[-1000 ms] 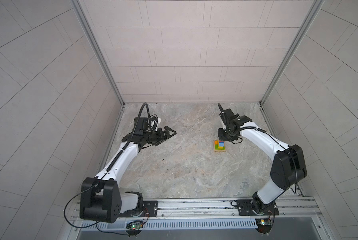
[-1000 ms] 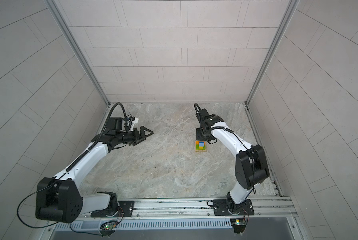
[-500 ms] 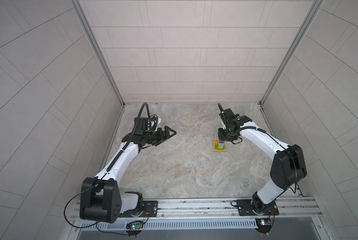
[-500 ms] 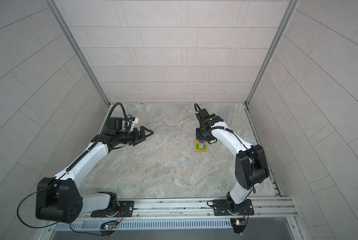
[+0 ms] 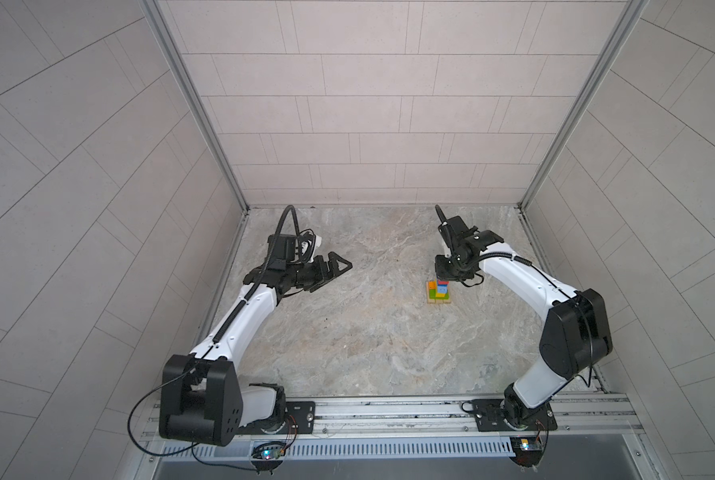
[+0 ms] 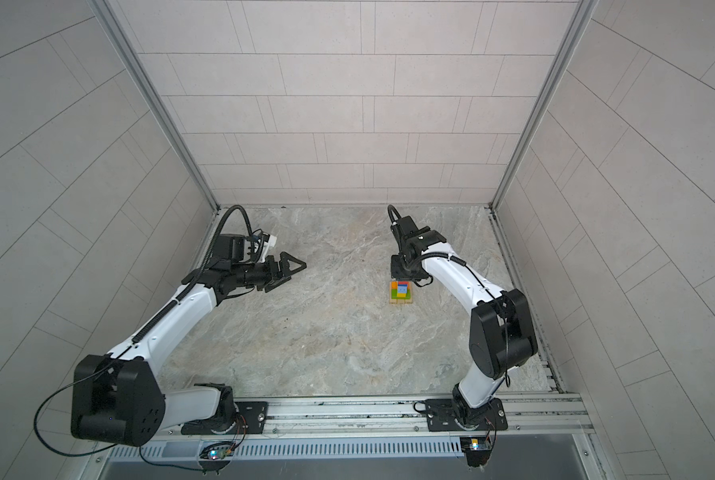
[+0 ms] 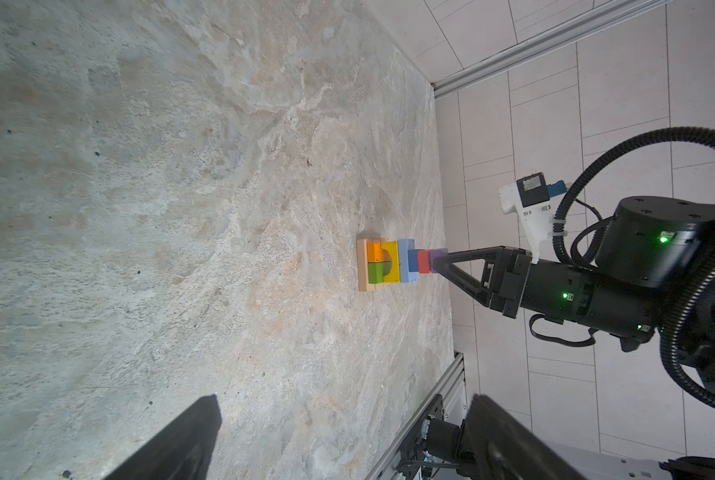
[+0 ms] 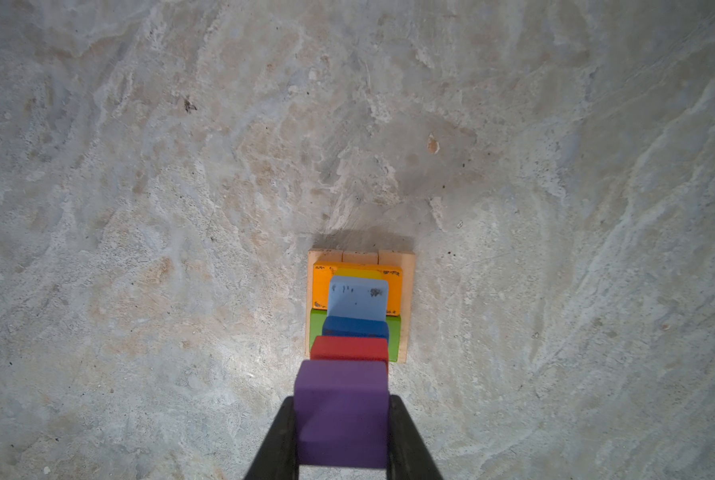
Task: Build the wood block tower
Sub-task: 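Lower the purple cube onto the red cube with the right gripper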
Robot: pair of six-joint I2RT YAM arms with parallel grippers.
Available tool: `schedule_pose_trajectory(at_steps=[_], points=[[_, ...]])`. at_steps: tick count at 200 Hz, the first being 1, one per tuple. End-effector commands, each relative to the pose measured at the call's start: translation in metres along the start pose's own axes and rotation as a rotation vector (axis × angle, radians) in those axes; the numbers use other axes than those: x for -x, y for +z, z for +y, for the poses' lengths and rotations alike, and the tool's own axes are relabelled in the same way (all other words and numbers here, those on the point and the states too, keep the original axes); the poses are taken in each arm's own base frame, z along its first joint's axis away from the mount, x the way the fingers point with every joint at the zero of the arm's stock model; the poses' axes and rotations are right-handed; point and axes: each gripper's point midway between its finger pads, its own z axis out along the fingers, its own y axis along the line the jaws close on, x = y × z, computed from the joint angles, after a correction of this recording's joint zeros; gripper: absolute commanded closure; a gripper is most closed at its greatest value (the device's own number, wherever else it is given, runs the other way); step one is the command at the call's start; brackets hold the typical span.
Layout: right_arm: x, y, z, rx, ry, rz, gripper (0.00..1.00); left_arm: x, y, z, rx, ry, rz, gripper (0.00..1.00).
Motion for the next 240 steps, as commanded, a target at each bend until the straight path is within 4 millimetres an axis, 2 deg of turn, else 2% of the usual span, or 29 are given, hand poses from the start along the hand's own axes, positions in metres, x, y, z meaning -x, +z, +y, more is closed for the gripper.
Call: schedule_pose_trajectory(at_steps=[1,71,189,240], points=[[0.0036,0.0018,-0.0021,-0.011,0.017,0.001,0.74,0.0012,-0.0037,-0.003,-0.006,0.02,-0.013,0.01],[-0.001,0.0081,-0.0045,-0.022,0.015,0.017,0.74,0.0009,-0.0036,-0.0023,-0.005,0.017,-0.012,0.01],[-0.0007,0.0037,-0.0052,-0.022,0.014,0.008,0.74,0.0006,-0.0033,-0.0019,-0.003,0.016,-0.01,0.0],[0.0012,0.0025,-0.0048,-0.022,0.013,0.003,0.7,0.0006,-0.0032,-0.002,-0.003,0.017,-0.01,0.0]])
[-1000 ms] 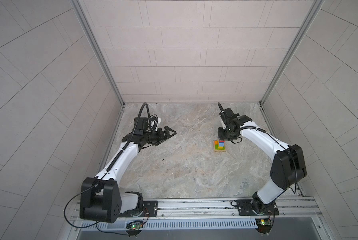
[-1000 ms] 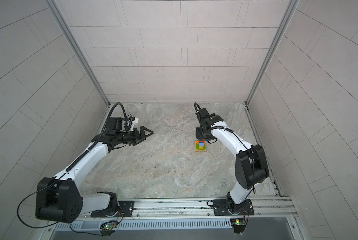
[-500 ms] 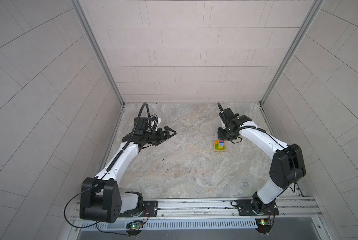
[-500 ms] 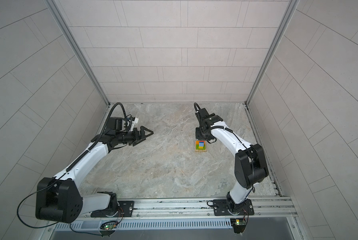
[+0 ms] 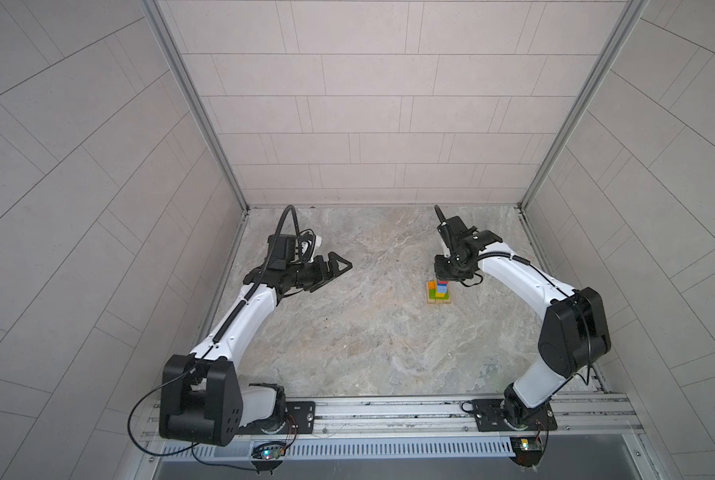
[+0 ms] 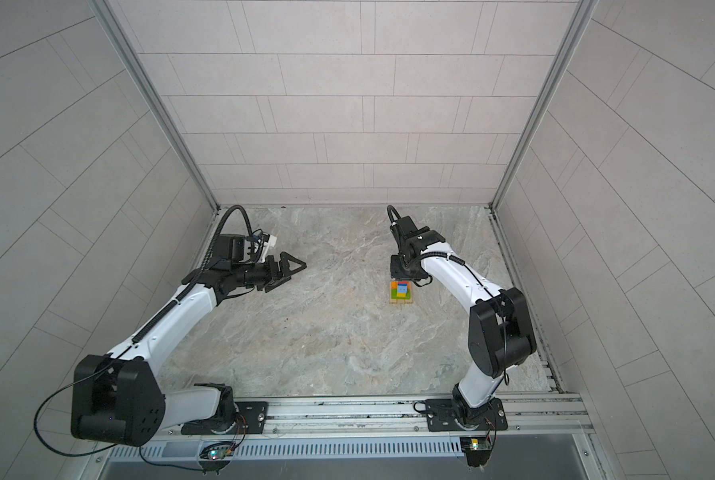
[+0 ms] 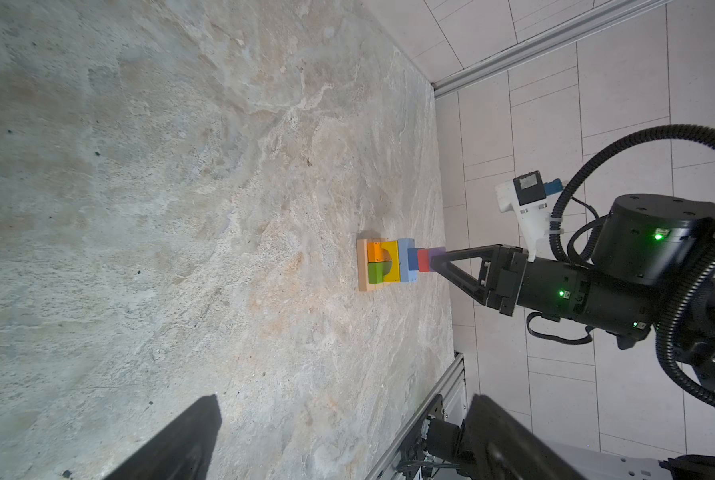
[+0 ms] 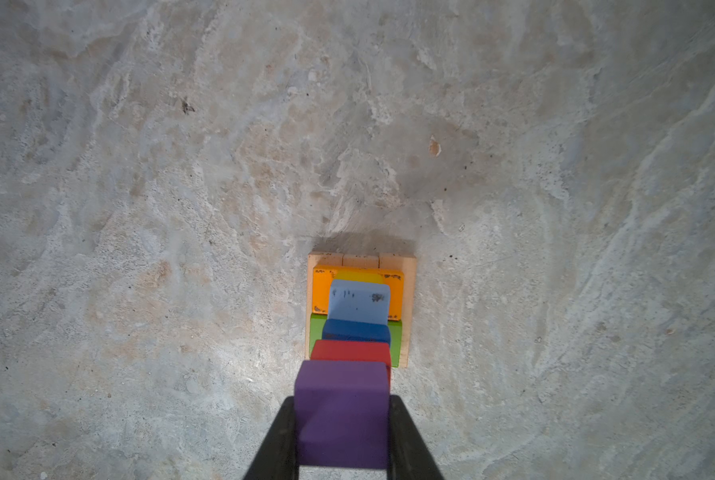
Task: Build the wood block tower
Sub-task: 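Lower the purple cube onto the red cube with the right gripper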
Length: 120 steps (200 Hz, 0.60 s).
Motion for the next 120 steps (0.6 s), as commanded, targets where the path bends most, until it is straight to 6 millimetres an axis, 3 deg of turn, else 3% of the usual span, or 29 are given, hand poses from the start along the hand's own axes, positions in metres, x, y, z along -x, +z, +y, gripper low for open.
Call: schedule_pose_trajectory(at_steps=[1,120], points=[[0.0002,-0.0009,-0.0053,-0.021,0.013,0.003,0.7,0.0007,-0.0034,-0.002,-0.003,0.015,-0.011,0.0],[0.004,-0.0036,-0.0037,-0.018,0.013,-0.003,0.67,0.001,-0.0028,-0.0014,-0.003,0.015,-0.01,0.0]])
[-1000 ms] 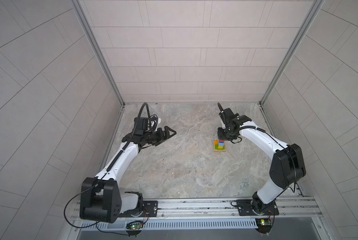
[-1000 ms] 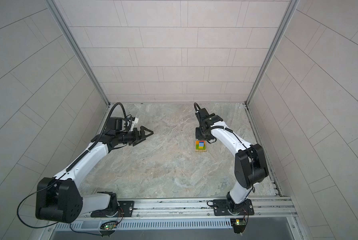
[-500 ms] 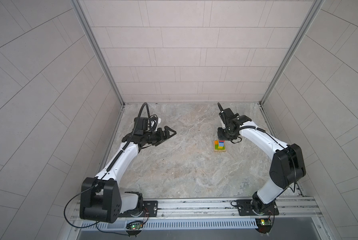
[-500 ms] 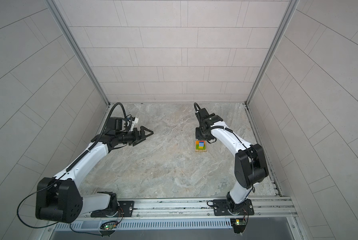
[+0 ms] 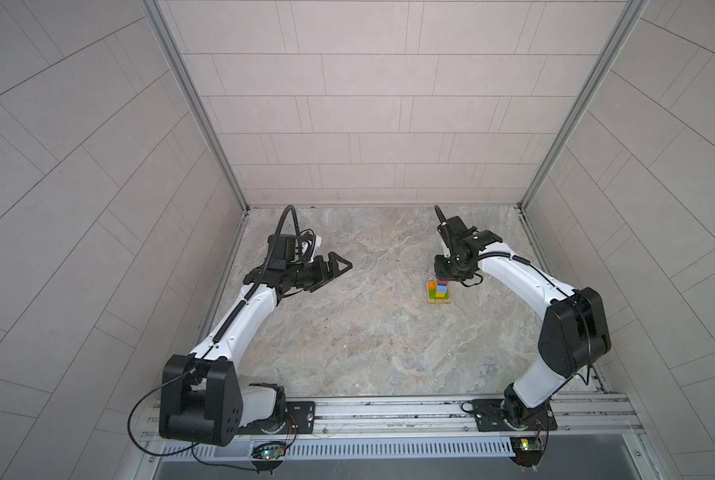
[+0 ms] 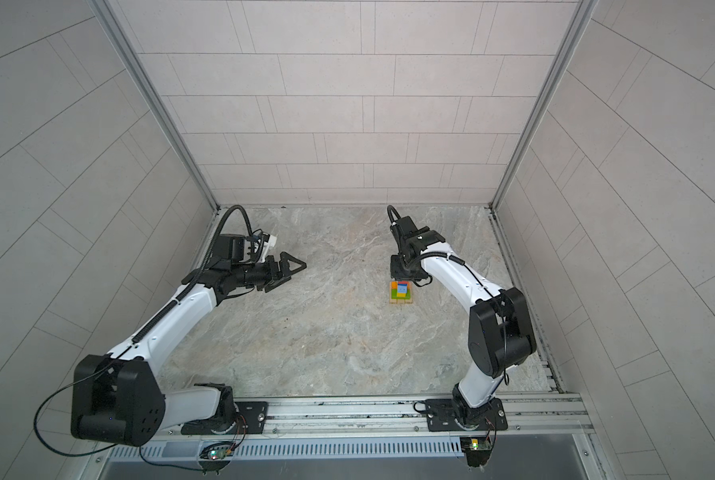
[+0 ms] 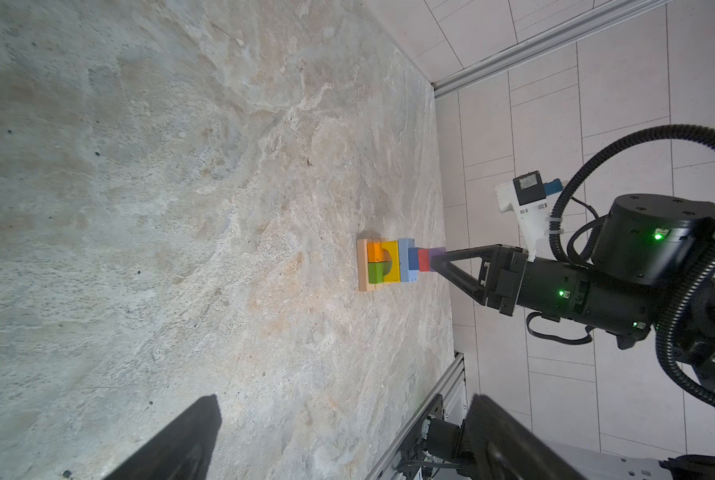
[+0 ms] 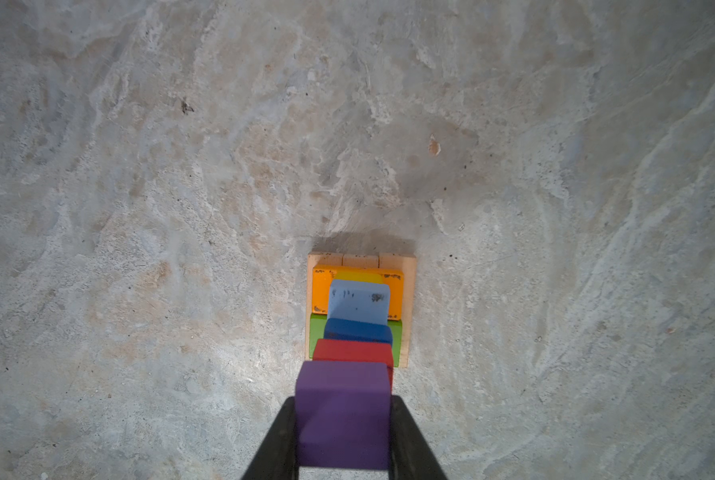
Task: Build the wood block tower
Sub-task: 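Lower the purple cube onto the red cube with the right gripper, then open the right gripper and raise it off the purple cube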
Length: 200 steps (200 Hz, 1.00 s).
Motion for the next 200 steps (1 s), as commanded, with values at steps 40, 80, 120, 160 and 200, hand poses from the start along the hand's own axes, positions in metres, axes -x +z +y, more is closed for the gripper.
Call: schedule_pose_trajectory(at_steps=[40,80,120,160,200], points=[[0.006,-0.005,-0.003,-0.017,0.006,-0.006,0.65,0.001,-0.002,-0.001,-0.002,0.012,-0.009,0.0],[0.006,-0.006,-0.002,-0.015,0.006,-0.007,0.65,0.001,-0.002,-0.001,-0.003,0.014,-0.008,0.0],[0.007,-0.007,-0.003,-0.015,0.006,-0.01,0.65,0.001,-0.003,-0.002,-0.003,0.015,-0.01,0.0],[0.007,-0.009,-0.004,-0.018,0.007,-0.014,0.65,0.0,-0.003,-0.001,-0.003,0.014,-0.009,0.0],[0.009,-0.016,-0.005,-0.022,0.002,-0.026,0.63,0.001,-0.003,-0.001,-0.003,0.016,-0.009,0.0]])
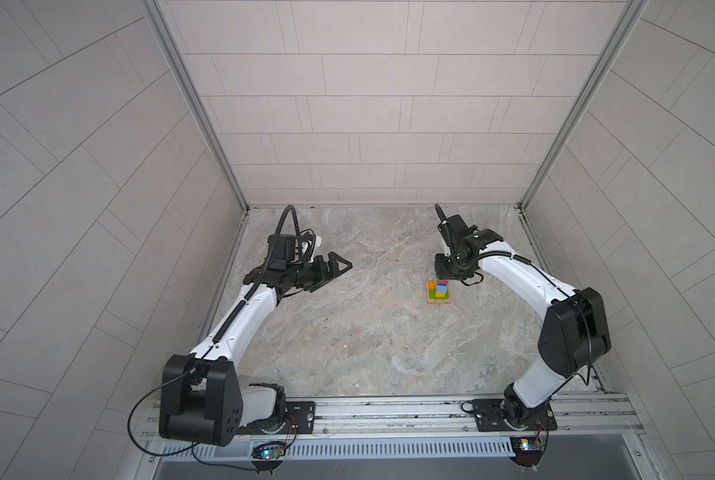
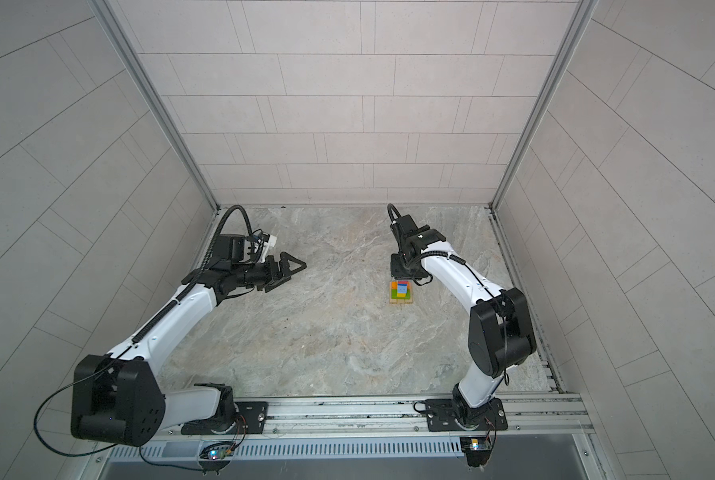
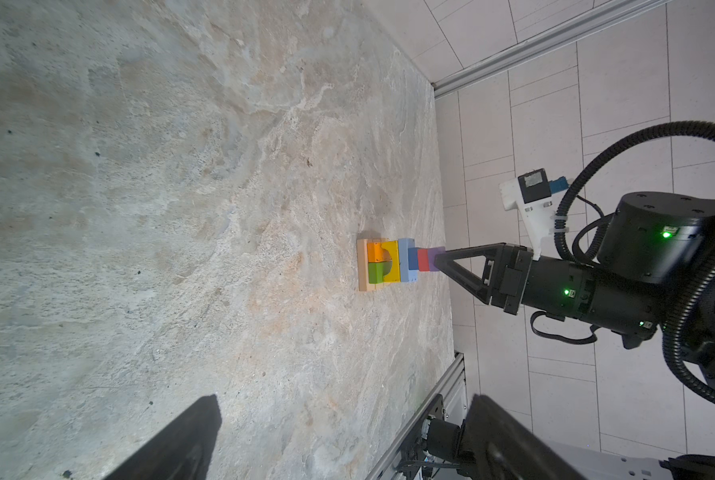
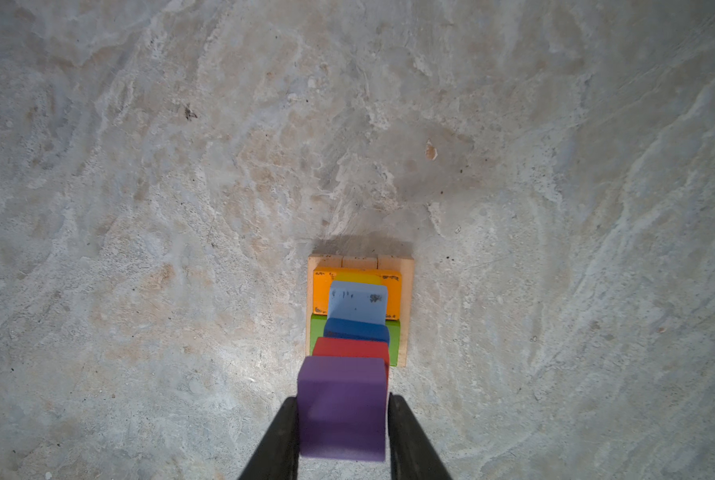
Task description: Build the wood block tower
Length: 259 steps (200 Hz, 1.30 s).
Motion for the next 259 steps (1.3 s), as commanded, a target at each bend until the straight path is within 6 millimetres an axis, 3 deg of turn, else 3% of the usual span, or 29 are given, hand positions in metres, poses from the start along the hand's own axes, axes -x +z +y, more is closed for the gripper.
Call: schedule_pose_trajectory(at_steps=[1,73,126,153,191,233,259], points=[[0.006,-0.012,-0.004,-0.018,0.0,-0.023,0.63,0.001,-0.003,-0.001,-0.003,0.015,-0.009,0.0],[0.018,-0.042,-0.003,0.011,-0.007,-0.09,0.48,0.001,-0.004,0.001,0.018,0.028,-0.014,0.0],[0.035,-0.069,-0.019,0.007,-0.022,-0.203,0.39,0.004,-0.002,0.009,0.046,0.04,-0.031,0.0],[0.045,-0.074,-0.036,-0.012,-0.011,-0.299,0.31,0.009,-0.004,0.013,0.088,0.049,-0.056,0.0],[0.053,-0.08,-0.065,-0.023,0.039,-0.411,0.11,0.031,-0.019,0.018,0.196,0.133,-0.164,0.0],[0.056,-0.074,-0.114,-0.121,0.122,-0.497,0.08,0.065,-0.037,0.033,0.346,0.293,-0.361,0.0],[0.053,-0.07,-0.153,-0.22,0.197,-0.576,0.01,0.077,-0.044,0.048,0.444,0.432,-0.448,0.0]])
